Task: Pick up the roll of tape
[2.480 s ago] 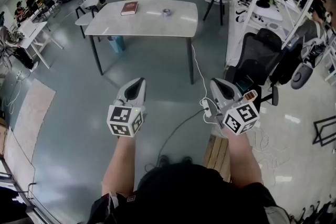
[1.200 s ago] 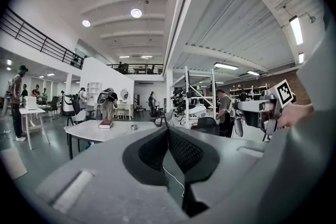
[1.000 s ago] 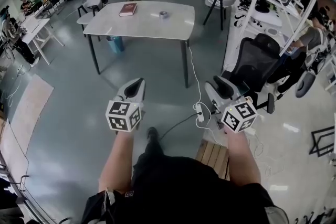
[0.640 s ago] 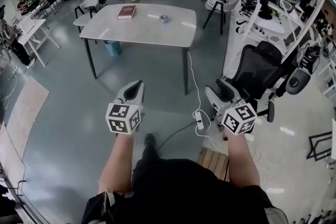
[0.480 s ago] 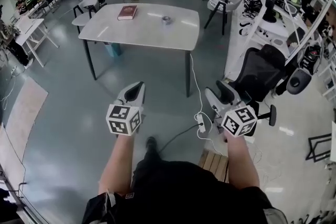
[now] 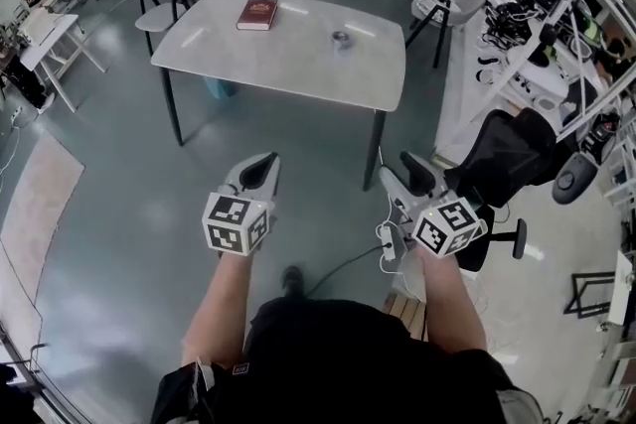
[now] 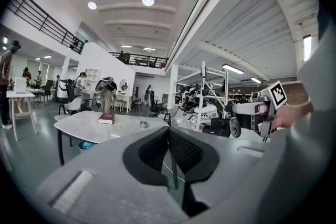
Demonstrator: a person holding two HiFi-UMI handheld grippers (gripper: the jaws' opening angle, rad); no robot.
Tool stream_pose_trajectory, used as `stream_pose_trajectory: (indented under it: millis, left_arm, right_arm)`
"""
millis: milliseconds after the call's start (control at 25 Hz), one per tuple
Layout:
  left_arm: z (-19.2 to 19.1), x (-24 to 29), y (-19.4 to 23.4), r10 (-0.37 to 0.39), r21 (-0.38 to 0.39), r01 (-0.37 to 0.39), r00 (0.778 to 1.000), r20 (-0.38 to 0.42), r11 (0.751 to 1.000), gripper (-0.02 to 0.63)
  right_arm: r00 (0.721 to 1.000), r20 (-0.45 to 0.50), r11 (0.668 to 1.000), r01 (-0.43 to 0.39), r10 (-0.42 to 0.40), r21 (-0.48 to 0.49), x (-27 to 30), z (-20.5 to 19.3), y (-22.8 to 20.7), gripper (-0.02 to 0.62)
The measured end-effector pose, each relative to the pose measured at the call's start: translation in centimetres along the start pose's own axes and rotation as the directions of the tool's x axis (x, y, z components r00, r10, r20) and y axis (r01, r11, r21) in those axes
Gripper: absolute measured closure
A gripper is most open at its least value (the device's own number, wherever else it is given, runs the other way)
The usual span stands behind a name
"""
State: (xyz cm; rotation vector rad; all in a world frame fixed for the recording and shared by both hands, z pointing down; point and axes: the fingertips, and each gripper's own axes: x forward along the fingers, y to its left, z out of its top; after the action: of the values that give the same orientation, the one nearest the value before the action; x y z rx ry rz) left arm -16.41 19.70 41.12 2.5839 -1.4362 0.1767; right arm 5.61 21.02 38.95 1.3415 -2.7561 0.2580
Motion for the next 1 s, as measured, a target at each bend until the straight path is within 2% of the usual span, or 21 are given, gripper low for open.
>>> stream_pose_trajectory:
  millis: [200,360,680,1000]
  left_arm:
    - [1.4,0.3,5.9,-0.019,0.013,0.019,1.0,0.005,1.0,0.595]
    - [2.1,1.1,8.7,-0.021,0.007,0.021,1.0,0.001,1.0,0.595]
    - [1.1,5.0,11.0,-0.041,0.015,0.042,0.999,-0.033,0.999,0.595]
    - [2.3,12.5,14.0,-0.022,0.027,0.024,0.997,-0.071,0.999,0.595]
  right_arm:
    - [1.0,-0.004,1.0,-0.008,0.008,0.002,5.5,0.9,2.1,0.375]
    - [1.0,-0.024,1.0,-0.002,0.002,0.023,7.9,0.9,2.0,0.375]
    - [1.0,-0.028,0.998,0.011,-0.01,0.059,12.0,-0.6,-1.2,0.375]
    - [0.999,-0.023,0.996,-0.039,0.04,0.077,18.3,-0.3,-6.7,0.375]
